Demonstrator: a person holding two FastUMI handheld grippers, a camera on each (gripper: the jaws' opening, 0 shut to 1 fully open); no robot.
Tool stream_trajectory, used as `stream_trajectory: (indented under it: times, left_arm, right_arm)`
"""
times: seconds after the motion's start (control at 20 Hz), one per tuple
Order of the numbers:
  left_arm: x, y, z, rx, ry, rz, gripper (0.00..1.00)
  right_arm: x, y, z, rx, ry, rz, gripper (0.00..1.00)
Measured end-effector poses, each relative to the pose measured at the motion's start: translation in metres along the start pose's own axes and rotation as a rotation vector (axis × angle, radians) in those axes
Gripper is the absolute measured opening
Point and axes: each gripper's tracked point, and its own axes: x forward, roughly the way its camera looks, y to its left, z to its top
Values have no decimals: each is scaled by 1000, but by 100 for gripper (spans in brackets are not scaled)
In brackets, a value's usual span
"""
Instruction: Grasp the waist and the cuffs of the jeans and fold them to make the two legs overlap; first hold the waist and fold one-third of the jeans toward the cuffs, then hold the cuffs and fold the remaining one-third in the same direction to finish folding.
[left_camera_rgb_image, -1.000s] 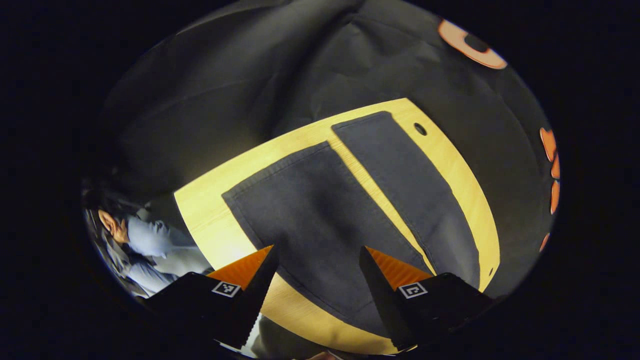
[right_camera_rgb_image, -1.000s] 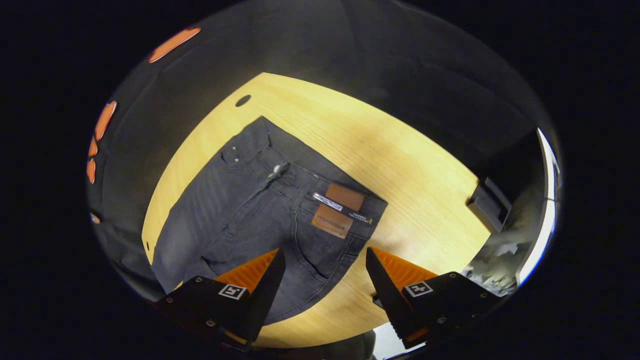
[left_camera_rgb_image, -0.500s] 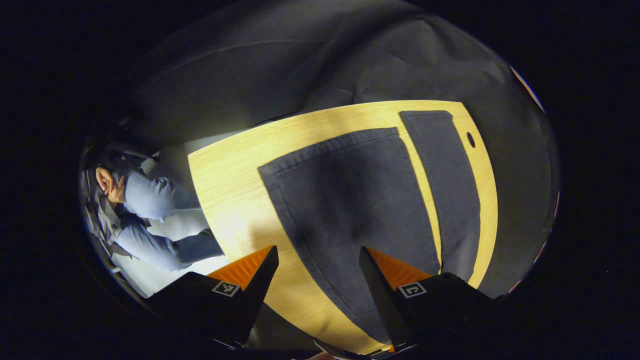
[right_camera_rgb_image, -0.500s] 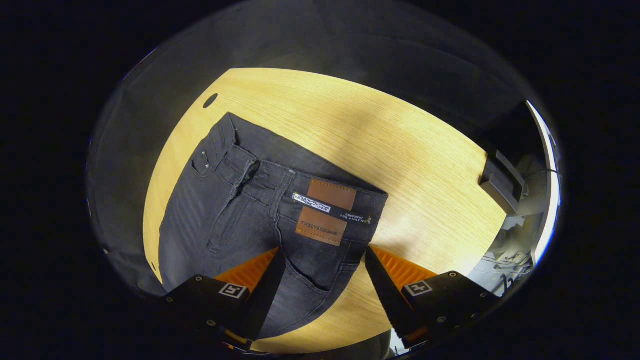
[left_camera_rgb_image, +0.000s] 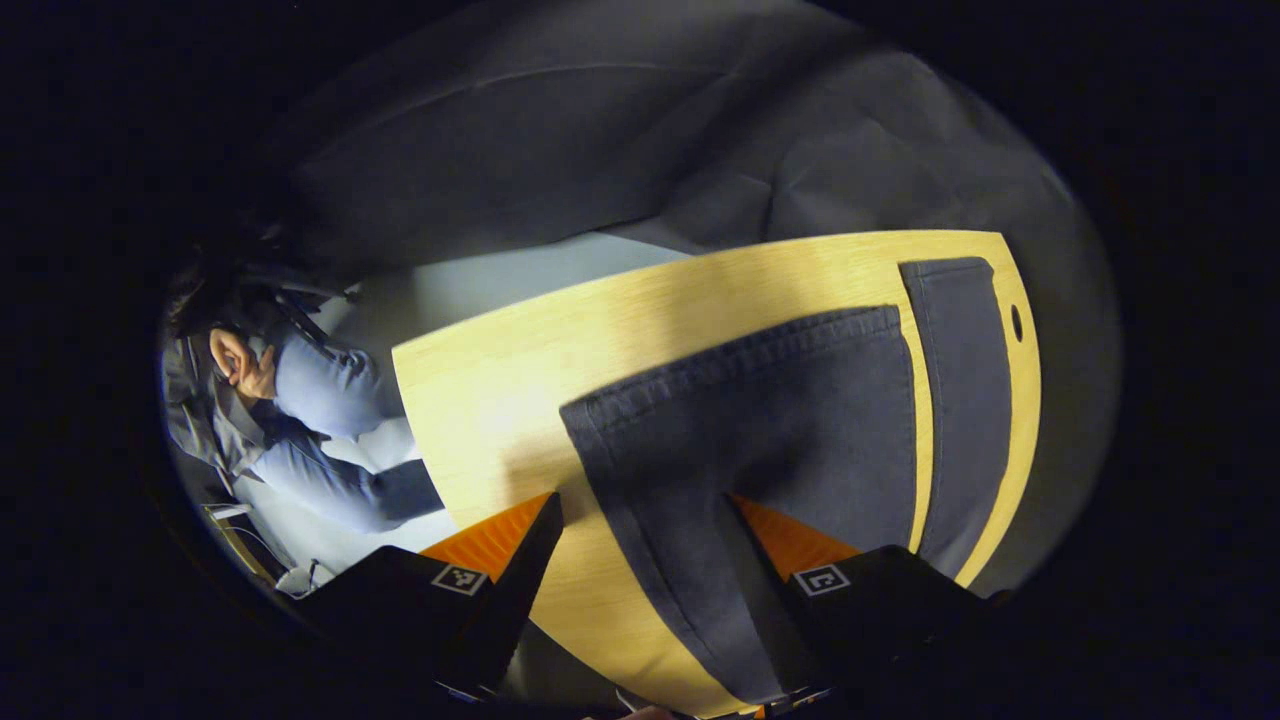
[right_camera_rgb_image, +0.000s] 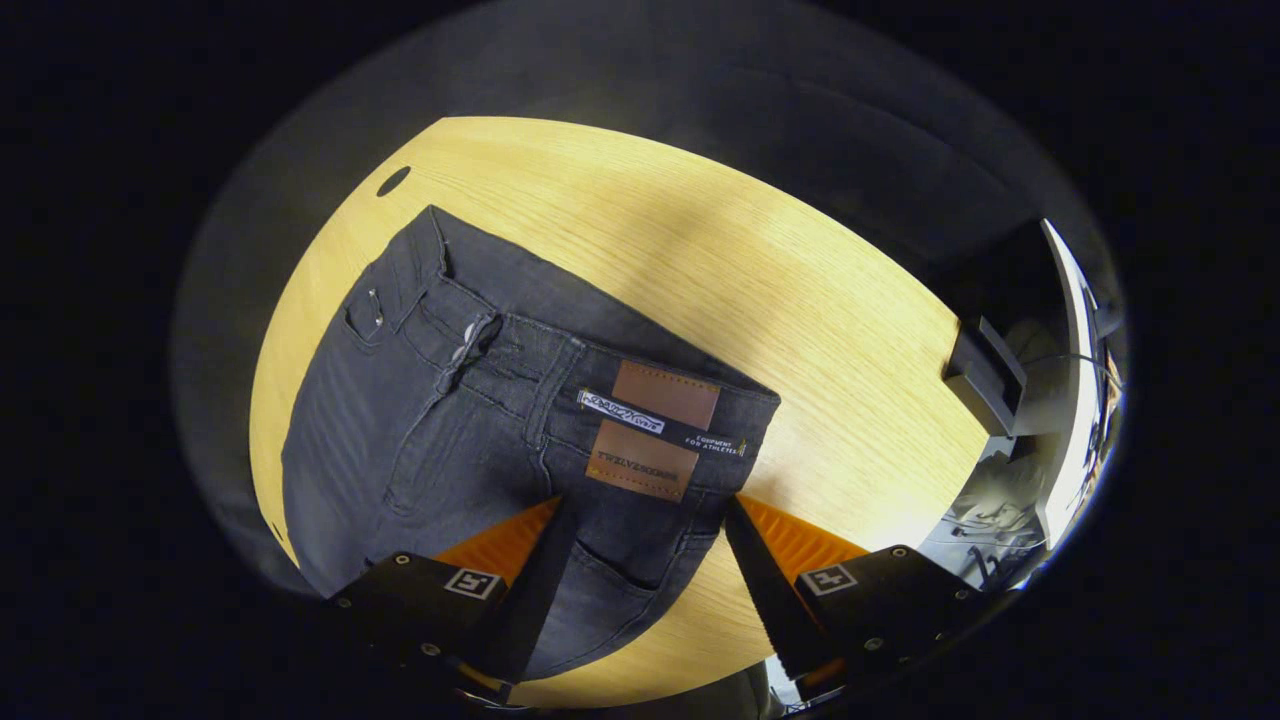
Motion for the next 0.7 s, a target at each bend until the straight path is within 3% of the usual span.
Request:
stream_trajectory:
  times: [0.1,0.2,0.3,0.35,0.4,0.45,0.5,0.55,0.6,0.65,0.7]
  left_arm:
    - [1,-7,5,26,-18,39,95]
    - [2,-13,2,63,-11,36,84]
    - [2,-19,3,97,0,26,65]
    - [3,-23,3,115,1,18,62]
    - [0,-29,2,116,-4,-1,46]
    - [-2,-36,3,121,-3,-11,30]
    - [-1,-43,5,135,-23,-82,14]
    - [4,-58,11,126,-48,-178,14]
    - [-3,-69,5,99,-45,-247,2]
    - [-10,-79,8,93,-46,-304,2]
    - [-11,-83,11,94,-61,-353,1]
  right_arm:
    - [0,4,2,-34,-6,-27,91]
    - [-1,5,-3,-35,4,-21,87]
    - [1,4,-1,-46,9,-12,75]
    - [1,6,0,-33,11,9,76]
    - [-1,8,-2,8,11,25,67]
    - [1,10,0,21,-2,46,43]
    - [-1,8,-2,-2,-4,77,42]
    - [-1,10,-2,-5,-19,119,42]
    - [1,14,0,65,-41,189,42]
    - [-2,18,-3,153,-35,234,16]
    - [-1,21,-1,204,-39,286,16]
